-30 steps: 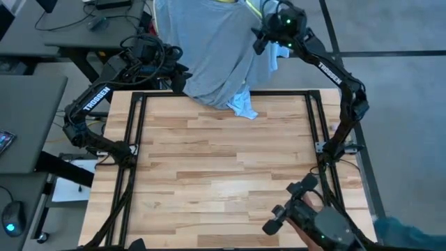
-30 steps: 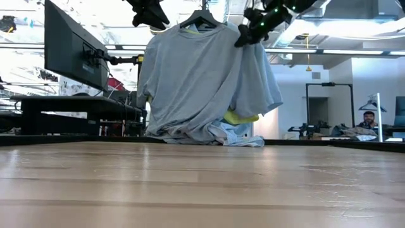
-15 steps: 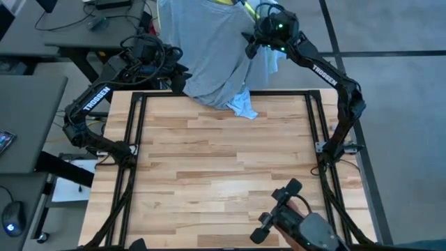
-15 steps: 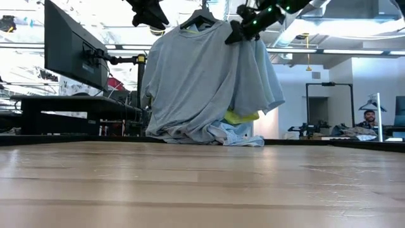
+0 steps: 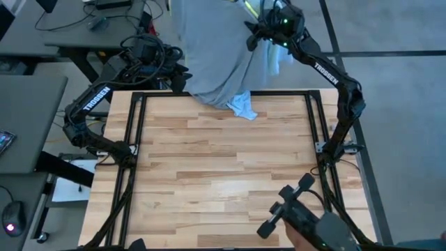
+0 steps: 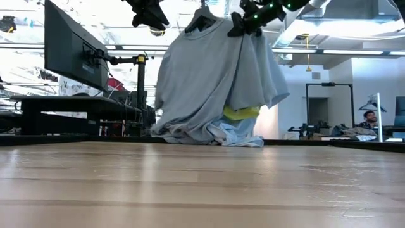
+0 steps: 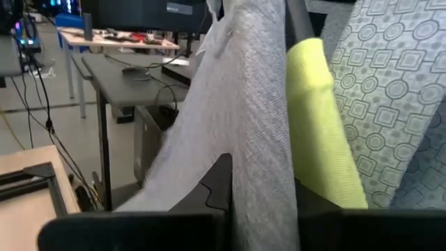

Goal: Hang clothes
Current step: Unhang the gray shirt from the clothes rack

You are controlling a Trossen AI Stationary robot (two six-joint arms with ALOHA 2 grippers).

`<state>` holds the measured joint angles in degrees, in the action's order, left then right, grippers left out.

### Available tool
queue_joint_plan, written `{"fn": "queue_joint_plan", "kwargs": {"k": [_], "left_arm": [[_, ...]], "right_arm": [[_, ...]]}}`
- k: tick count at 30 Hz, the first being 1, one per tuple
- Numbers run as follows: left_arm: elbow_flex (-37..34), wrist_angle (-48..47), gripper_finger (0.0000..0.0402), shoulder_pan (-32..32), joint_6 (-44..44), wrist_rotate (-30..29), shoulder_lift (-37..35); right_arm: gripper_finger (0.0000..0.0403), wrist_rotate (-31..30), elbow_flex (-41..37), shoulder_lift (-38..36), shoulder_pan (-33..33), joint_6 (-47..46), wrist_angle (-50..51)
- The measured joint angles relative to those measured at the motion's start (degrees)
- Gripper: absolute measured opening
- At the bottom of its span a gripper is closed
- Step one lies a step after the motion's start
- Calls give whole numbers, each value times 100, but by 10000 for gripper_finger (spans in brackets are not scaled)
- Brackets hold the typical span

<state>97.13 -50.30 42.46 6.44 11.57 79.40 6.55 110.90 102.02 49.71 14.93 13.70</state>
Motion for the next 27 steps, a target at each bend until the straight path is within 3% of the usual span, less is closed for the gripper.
{"fn": "queue_joint_plan", "kwargs": {"k": [17,27], "left_arm": [[-1,3,139,0,20,0,0],[194,2,139,0,9,-203,-61]], "right_arm": [[20,-98,1511,-42,-207,480,1410],[20,-43,2361,-229,-1062,282,3208]]}}
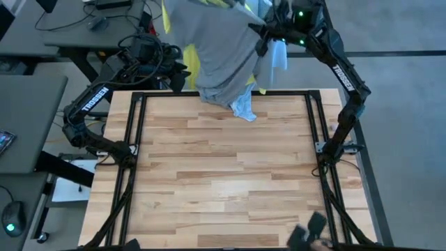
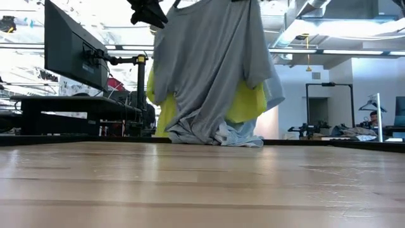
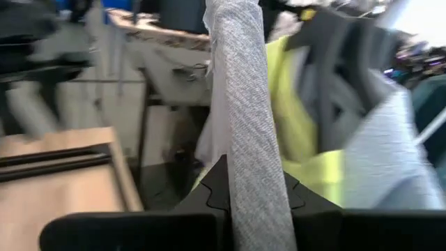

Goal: Hang clothes
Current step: Unhang the gray shirt from the clothes rack, then remove the black hanger from the gray shirt

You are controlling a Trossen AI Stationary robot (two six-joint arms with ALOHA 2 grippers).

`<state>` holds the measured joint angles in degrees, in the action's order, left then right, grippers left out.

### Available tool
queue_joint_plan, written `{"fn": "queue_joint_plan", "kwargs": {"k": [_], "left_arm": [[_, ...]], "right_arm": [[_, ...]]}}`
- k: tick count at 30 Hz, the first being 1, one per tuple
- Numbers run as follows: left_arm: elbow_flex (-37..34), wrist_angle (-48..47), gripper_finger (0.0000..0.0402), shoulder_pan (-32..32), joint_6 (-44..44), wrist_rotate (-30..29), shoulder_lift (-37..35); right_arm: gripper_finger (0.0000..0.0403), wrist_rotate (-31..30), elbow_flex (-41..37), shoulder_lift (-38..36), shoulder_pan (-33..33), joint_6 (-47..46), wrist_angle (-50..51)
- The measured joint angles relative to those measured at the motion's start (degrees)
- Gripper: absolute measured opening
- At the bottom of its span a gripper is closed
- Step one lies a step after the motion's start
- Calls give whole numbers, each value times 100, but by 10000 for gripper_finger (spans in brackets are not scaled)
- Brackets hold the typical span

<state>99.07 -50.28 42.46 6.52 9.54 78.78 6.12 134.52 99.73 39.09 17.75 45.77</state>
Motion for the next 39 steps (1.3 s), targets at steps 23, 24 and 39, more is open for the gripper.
{"fn": "queue_joint_plan", "kwargs": {"k": [23,24,39], "left_arm": [[1421,-2353,139,-2959,-1839,-1838,54],[1421,-2225,139,-3136,-1853,-1979,98],[1412,-1581,139,-2781,-404,-1066,1560]], "right_arm": [[20,1053,-4386,-1588,-1082,-168,343],[20,1055,-4606,-1606,-1133,-218,201],[20,1069,-5221,-1677,-1601,-344,-500]]}}
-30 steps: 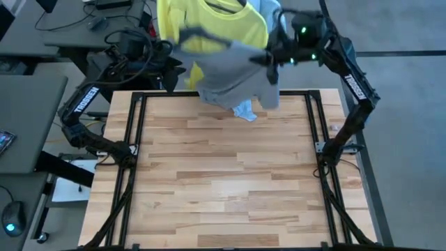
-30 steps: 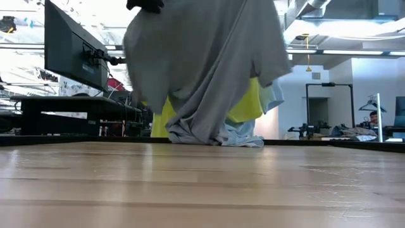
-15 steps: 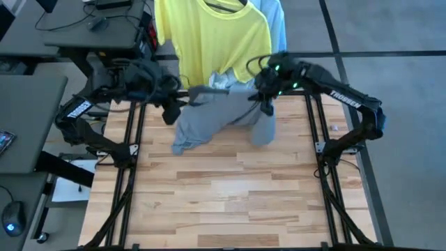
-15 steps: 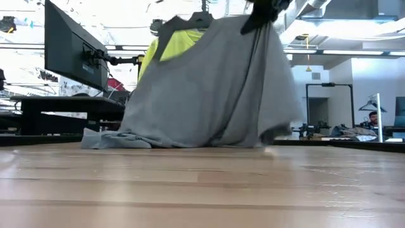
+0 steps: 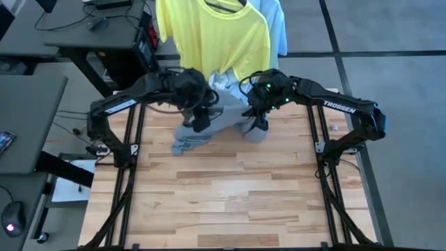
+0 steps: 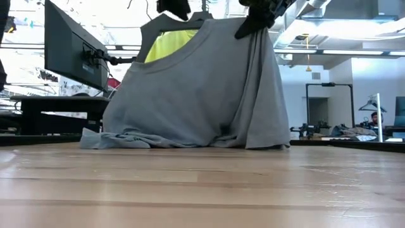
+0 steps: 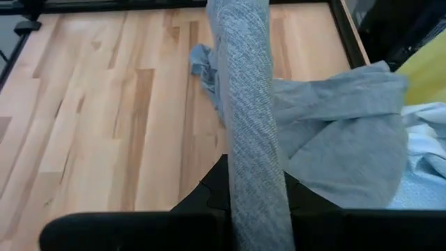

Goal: Hang clothes
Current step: Remove the black hanger from the gray shirt

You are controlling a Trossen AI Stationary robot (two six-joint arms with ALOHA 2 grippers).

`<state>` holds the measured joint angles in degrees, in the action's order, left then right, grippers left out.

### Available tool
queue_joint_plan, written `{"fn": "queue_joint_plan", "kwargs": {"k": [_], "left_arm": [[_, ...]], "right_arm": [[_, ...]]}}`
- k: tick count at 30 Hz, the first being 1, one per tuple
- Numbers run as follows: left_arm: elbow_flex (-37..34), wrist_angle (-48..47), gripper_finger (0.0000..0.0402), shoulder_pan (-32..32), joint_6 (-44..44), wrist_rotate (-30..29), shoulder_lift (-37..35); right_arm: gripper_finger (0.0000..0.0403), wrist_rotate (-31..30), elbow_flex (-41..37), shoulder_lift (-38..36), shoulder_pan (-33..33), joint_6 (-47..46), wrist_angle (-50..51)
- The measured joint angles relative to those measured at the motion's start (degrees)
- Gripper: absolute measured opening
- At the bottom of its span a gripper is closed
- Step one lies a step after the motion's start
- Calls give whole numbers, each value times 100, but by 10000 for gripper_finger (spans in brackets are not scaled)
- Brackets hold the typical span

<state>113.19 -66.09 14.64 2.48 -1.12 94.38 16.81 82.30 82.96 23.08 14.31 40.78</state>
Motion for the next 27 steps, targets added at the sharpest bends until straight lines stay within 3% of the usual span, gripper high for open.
{"fn": "queue_joint_plan", "kwargs": {"k": [13,17,19,24,27], "left_arm": [[-22,-39,139,320,955,91,609],[-20,61,103,320,968,20,604],[46,3,80,329,1001,18,594],[241,-353,80,369,946,92,552],[248,-420,78,388,945,80,555]], "right_arm": [[20,-16,0,2,21,-97,-61],[21,16,0,4,21,-112,-55],[38,39,9,4,16,-112,-22],[89,-9,3,4,27,-77,499],[97,-53,3,28,58,-76,833]]}}
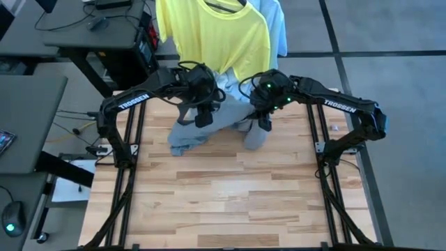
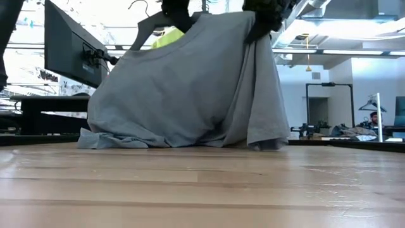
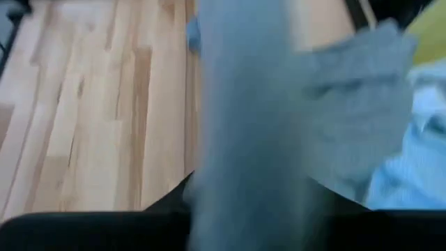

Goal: Hang clothes
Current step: Remove the black hanger from the gray shirt

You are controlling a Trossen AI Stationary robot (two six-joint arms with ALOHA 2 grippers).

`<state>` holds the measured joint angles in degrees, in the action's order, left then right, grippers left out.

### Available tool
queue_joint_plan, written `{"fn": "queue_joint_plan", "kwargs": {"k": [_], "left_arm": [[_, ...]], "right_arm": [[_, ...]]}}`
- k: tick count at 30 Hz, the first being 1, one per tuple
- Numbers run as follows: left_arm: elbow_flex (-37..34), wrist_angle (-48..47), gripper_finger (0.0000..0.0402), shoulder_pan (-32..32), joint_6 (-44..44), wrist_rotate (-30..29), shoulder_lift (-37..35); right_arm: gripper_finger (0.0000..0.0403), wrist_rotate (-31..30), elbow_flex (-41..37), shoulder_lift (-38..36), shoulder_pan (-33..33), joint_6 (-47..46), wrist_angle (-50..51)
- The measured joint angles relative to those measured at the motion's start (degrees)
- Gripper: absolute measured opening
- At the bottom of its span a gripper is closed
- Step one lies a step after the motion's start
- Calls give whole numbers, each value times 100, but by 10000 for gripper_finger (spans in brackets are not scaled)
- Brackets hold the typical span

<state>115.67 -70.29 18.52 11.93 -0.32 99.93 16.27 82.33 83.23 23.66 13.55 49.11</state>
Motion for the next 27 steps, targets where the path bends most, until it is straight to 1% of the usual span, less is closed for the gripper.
{"fn": "queue_joint_plan", "kwargs": {"k": [2,4,5,6,9,13,15,17,19,20,22,23,25,27], "left_arm": [[-1,-58,78,-9,4,10,3],[1,-178,77,-20,-36,15,3],[1,-255,77,-20,-73,14,3],[1,-345,76,-17,-84,9,-11],[0,-608,74,-30,-145,-79,-66],[-1,-1176,71,-75,-392,-554,-320],[1,-1393,69,-85,-607,-663,-491],[-1,-1513,68,-105,-777,-755,-690],[-1,-1439,67,-171,-931,-833,-909],[-1,-1387,60,-181,-971,-888,-1035],[7,-1341,15,-184,-1133,-917,-1257],[3,-1321,4,-182,-1213,-1048,-1361],[7,-990,1,-160,-1268,-1174,-1495],[5,-415,1,-162,-1261,-1298,-1562]], "right_arm": [[80,-128,-1,13,48,-2,105],[34,-328,-7,38,95,1,126],[17,-406,-11,44,150,21,107],[10,-420,-14,46,203,30,82],[2,-436,-12,31,417,12,104],[1,-436,-12,-16,742,22,625],[0,-417,-27,-20,887,54,856],[0,-396,-209,-75,991,84,759],[0,-391,-550,-137,1068,55,716],[0,-394,-731,-146,1092,10,655],[0,-345,-1132,-156,1084,-127,489],[0,-282,-1310,-157,1035,-224,408],[0,-174,-1548,-154,892,-441,57],[0,-3,-1663,-157,636,-652,-392]]}}
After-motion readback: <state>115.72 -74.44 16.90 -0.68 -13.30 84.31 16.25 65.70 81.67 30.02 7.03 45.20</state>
